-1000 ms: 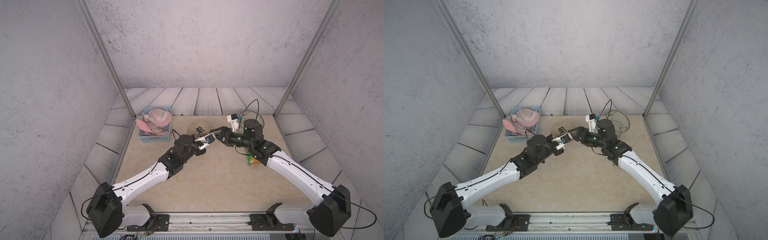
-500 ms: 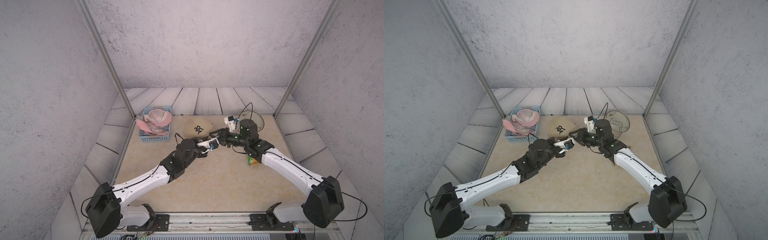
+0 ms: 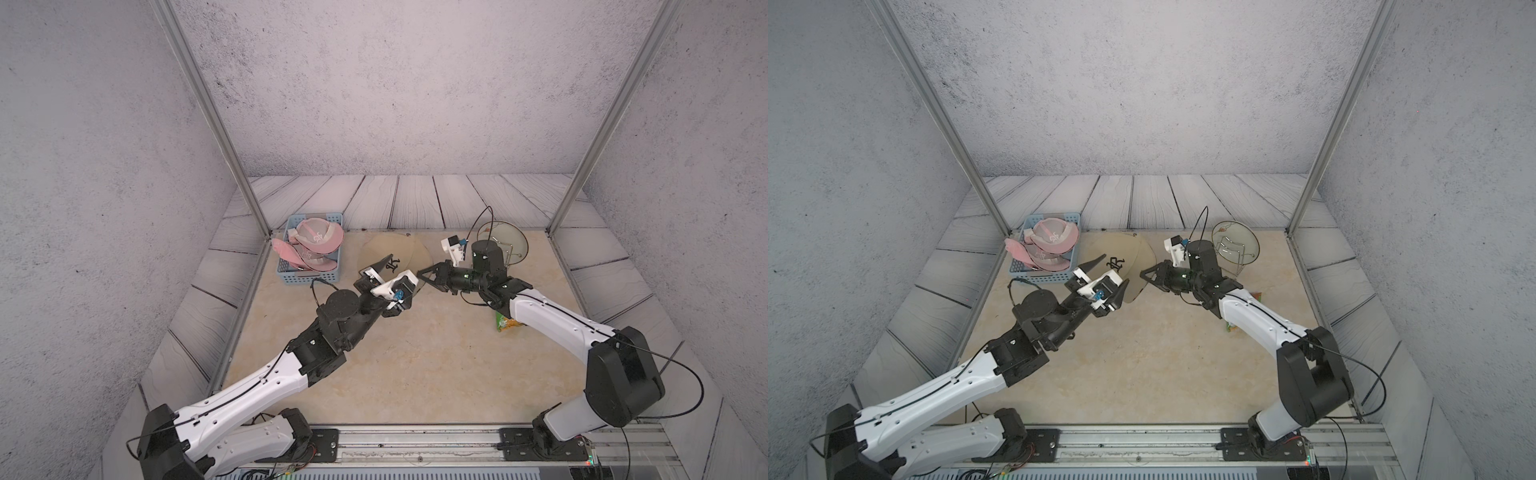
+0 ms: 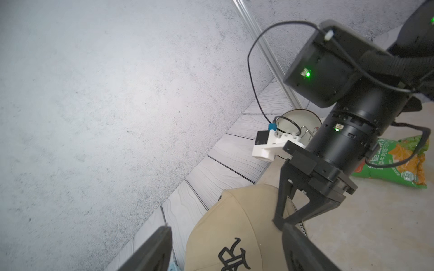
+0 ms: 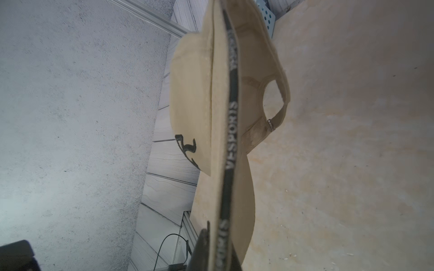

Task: Turn the baseball cap inside out
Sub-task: Place the baseball cap at the center of the board.

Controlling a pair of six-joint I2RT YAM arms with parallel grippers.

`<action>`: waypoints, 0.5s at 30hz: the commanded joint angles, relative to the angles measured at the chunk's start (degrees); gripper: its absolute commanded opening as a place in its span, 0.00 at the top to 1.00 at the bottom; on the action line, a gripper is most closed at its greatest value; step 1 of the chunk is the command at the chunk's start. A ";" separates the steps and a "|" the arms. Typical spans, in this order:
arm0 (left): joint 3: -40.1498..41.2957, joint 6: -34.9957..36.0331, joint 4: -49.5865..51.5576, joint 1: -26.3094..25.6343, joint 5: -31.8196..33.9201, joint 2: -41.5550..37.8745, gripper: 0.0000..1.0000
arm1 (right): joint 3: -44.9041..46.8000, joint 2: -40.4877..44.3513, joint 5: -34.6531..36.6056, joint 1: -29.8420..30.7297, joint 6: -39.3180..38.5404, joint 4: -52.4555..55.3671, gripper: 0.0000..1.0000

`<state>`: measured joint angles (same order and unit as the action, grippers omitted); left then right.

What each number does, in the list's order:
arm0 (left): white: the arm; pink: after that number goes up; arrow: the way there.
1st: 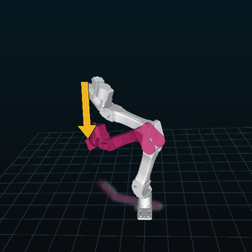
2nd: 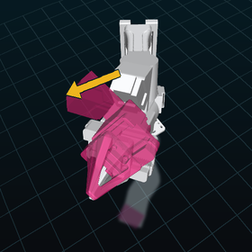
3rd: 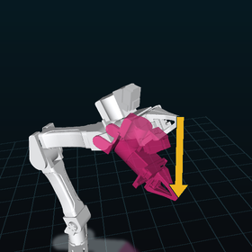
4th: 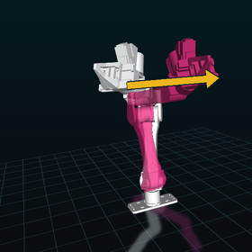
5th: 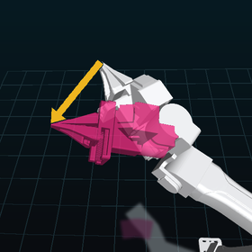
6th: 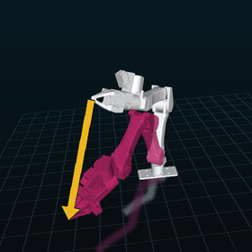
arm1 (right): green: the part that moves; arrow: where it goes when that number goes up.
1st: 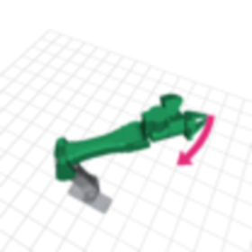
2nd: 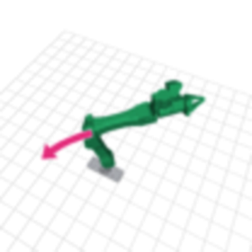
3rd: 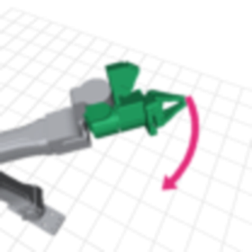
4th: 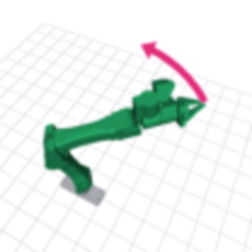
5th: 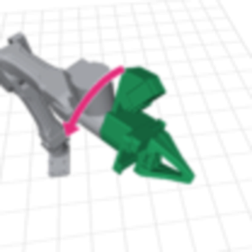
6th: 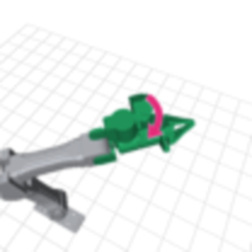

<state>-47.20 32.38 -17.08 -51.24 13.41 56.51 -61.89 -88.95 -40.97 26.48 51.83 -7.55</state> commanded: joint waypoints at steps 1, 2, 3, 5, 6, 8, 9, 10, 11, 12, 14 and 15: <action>0.96 -11.66 5.63 0.01 5.75 -3.14 0.20 | -3.26 -4.11 -7.08 -2.81 -5.62 -4.11 1.00; 1.15 -14.96 6.59 0.00 7.53 -4.16 0.20 | -3.98 -6.01 -9.16 -3.64 -5.29 -5.52 1.00; 1.45 -17.99 7.30 0.00 8.87 -5.15 0.20 | -4.59 -7.96 -11.40 -4.31 -4.42 -7.97 1.00; 2.54 -21.74 8.09 0.02 10.10 -7.07 0.20 | -5.91 -12.18 -15.48 -5.16 -1.11 -14.41 1.00; 3.25 -22.96 8.12 0.00 10.14 -7.90 0.19 | -6.72 -14.17 -17.08 -5.57 0.95 -17.68 1.00; 4.64 -25.01 8.04 0.05 9.82 -9.17 0.19 | -8.75 -18.04 -18.97 -6.22 3.92 -22.18 1.00; 5.30 -25.37 8.03 0.05 9.89 -9.52 0.19 | -10.06 -19.65 -19.20 -6.40 4.30 -22.41 1.00; 5.81 -25.62 8.11 0.05 10.15 -9.77 0.19 | -11.76 -21.20 -19.19 -6.53 3.94 -21.31 1.00; 6.21 -25.80 8.28 0.01 10.55 -9.89 0.18 | -13.61 -22.43 -19.10 -6.61 2.41 -18.52 1.00; 6.50 -26.24 8.71 0.05 11.11 -10.00 0.18 | -15.95 -23.59 -18.58 -6.59 -0.01 -14.49 1.00; 6.76 -26.89 9.31 0.05 11.44 -10.04 0.17 | -19.55 -25.25 -15.74 -6.61 -4.91 -7.16 1.00; 7.03 -26.95 9.31 0.01 11.43 -9.96 0.17 | -21.39 -26.34 -13.96 -6.61 -6.67 -3.77 1.00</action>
<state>-40.82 8.38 -8.58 -51.24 23.24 47.05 -78.22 -113.16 -55.53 19.84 51.16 -17.12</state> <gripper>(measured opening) 0.827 0.083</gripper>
